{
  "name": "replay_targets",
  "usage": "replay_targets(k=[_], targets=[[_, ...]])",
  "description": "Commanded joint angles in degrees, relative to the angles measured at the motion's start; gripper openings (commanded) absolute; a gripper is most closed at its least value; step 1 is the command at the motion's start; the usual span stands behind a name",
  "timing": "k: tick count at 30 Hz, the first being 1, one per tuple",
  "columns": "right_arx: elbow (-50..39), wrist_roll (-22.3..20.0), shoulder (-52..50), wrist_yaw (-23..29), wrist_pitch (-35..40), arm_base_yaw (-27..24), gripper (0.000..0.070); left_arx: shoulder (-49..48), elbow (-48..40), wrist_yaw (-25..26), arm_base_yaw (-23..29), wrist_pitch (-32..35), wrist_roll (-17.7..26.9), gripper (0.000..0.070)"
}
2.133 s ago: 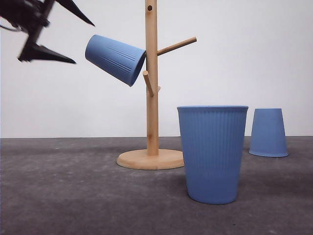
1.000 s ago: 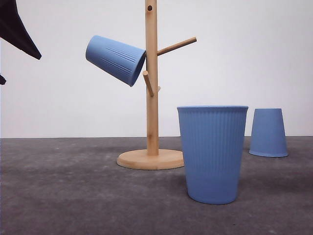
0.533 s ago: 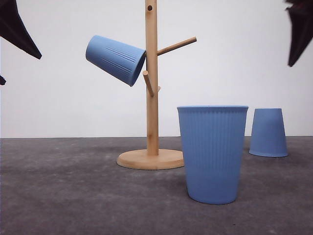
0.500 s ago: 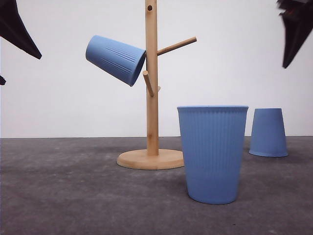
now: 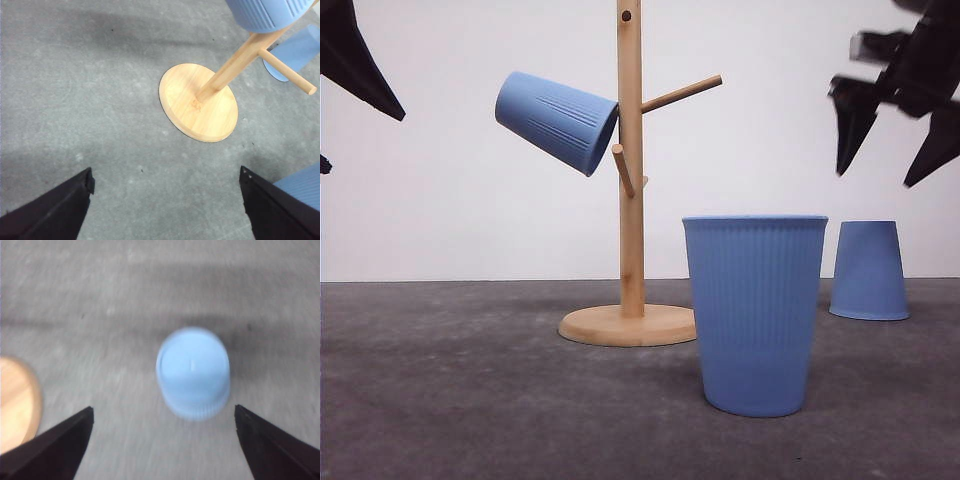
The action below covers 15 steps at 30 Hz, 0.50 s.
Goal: Place three cups
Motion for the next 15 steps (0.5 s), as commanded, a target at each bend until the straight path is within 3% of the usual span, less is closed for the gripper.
replay_targets(k=[1, 15], targets=[[1.4, -0.6, 2.4, 0.2, 1.8, -0.1, 0.0587, 0.2, 0.7, -0.2, -0.1, 0.5, -0.1, 0.0546], [1.4, -0.5, 9.4, 3.0, 6.7, -0.1, 0.0586, 0.2, 0.7, -0.2, -0.1, 0.5, -0.1, 0.0546]])
